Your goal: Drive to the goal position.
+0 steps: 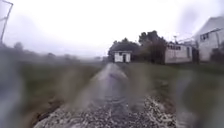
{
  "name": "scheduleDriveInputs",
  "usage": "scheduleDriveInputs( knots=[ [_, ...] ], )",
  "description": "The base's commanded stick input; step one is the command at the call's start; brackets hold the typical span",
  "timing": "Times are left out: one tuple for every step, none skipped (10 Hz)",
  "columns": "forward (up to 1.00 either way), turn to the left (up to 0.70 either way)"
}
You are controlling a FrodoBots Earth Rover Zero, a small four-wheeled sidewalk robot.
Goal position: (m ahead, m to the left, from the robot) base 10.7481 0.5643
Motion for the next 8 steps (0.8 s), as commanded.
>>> scheduleDriveInputs(
  knots=[
    [0.85, 0.00],
    [0.85, 0.00],
    [0.85, 0.00],
    [0.85, 0.00],
    [0.85, 0.00],
    [0.85, 0.00],
    [0.85, 0.00],
    [0.85, 0.00]
  ],
)
